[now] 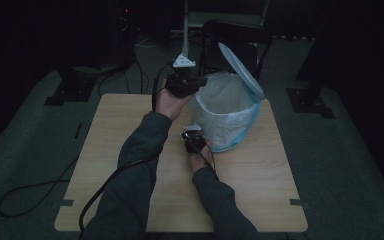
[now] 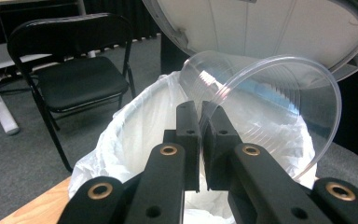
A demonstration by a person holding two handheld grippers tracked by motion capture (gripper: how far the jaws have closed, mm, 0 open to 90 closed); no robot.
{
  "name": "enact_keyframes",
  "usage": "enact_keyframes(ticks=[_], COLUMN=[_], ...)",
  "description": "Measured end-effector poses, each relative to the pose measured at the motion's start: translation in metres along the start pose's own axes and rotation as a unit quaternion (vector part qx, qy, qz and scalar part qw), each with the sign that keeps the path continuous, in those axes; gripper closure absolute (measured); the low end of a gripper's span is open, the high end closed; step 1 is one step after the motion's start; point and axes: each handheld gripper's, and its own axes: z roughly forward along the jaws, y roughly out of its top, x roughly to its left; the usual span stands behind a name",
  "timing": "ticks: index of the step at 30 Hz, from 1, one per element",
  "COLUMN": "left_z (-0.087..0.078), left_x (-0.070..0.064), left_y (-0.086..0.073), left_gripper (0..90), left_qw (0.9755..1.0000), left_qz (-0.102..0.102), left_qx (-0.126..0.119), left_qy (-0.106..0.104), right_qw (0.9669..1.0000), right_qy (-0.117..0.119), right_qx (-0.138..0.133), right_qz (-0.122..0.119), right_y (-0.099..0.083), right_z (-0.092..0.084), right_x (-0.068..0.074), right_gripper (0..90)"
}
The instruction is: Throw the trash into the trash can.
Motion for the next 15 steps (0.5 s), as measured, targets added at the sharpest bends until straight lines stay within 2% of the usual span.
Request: enact_keyframes(ticks=[3,4,5,7,10,15], left_z=[0.0014,0.0025,0.0046,0.0063,0.0048,-0.0014], left_x=[-0.0009,-0.001,-0.0002,0.0026,0.0038,0.0041], left_y=[0.0002,-0.0002,-0.0007,-0.0024,-0.0042,-0.0048], left_gripper=[86.9,86.2,80.1,68.3,62.7,60.9], left_qw=[1.0,0.9999,0.9997,0.9994,0.9993,0.9995], left_qz=[0.002,0.011,0.012,-0.003,-0.013,-0.007], left_qx=[-0.001,0.001,0.007,0.007,0.0,-0.001], left_qy=[-0.006,-0.013,-0.02,-0.034,-0.036,-0.032], right_qw=[1.0,1.0,1.0,1.0,1.0,1.0], right_qy=[0.0,0.0,0.0,0.0,-0.001,0.0], right_qx=[0.003,0.003,0.003,0.0,0.003,0.003], right_qz=[0.006,0.006,0.006,0.0,0.005,0.006], right_y=[-0.0001,-0.0001,-0.0001,0.0,-0.0002,-0.0002], right_z=[-0.0005,-0.0005,-0.0004,0.0,-0.0004,-0.0004], right_x=[0.0007,0.0007,0.0007,0.0,0.0008,0.0008], right_gripper=[90.0,90.0,90.0,90.0,90.0,90.0])
